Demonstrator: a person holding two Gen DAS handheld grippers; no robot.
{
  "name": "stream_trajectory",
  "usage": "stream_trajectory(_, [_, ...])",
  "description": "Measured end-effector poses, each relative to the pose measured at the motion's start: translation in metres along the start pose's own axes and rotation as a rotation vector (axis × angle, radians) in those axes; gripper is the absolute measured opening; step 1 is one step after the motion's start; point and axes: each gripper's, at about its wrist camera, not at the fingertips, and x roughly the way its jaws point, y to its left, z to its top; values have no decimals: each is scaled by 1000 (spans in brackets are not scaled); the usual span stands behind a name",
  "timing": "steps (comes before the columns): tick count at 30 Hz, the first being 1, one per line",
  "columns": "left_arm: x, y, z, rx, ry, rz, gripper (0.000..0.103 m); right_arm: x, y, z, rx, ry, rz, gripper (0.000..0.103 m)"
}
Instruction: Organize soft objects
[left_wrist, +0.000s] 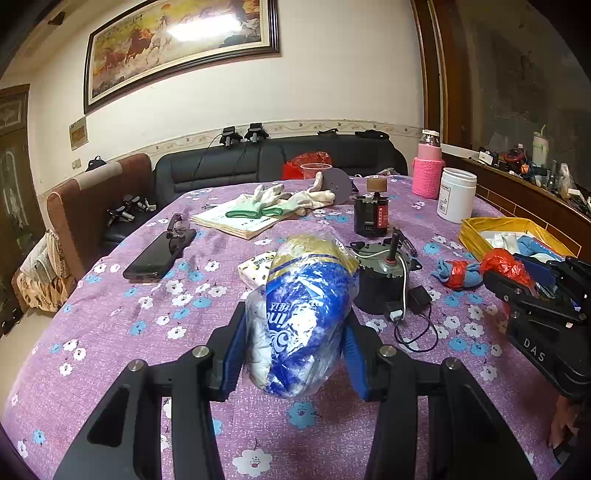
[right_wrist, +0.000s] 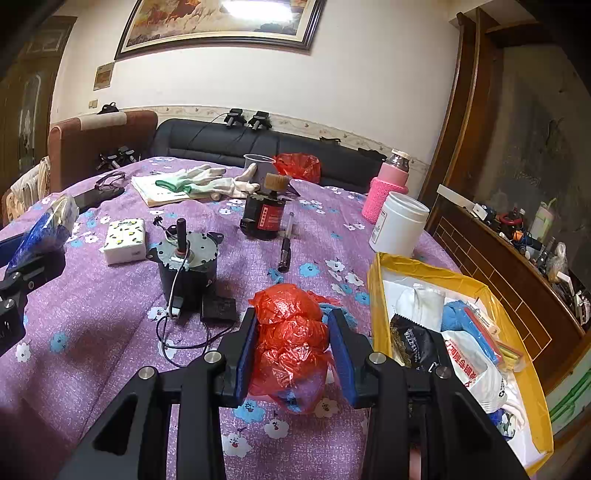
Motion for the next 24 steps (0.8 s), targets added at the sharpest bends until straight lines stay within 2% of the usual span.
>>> stream_trajectory(8, [-10, -5, 9, -5, -5, -41, 46, -24, -24, 13, 128, -92, 98, 41])
stream_trajectory(13, [-26, -26, 26, 1, 10, -139, 46, -30, -60, 17, 252, -67, 134, 41])
stream_trajectory(16, [-29, -49, 36, 22, 23, -205, 46, -36, -91, 13, 317, -64, 112, 41])
stream_trajectory(24, [-23, -139, 45, 21, 156, -493, 46, -55, -199, -32, 546, -41, -53, 41])
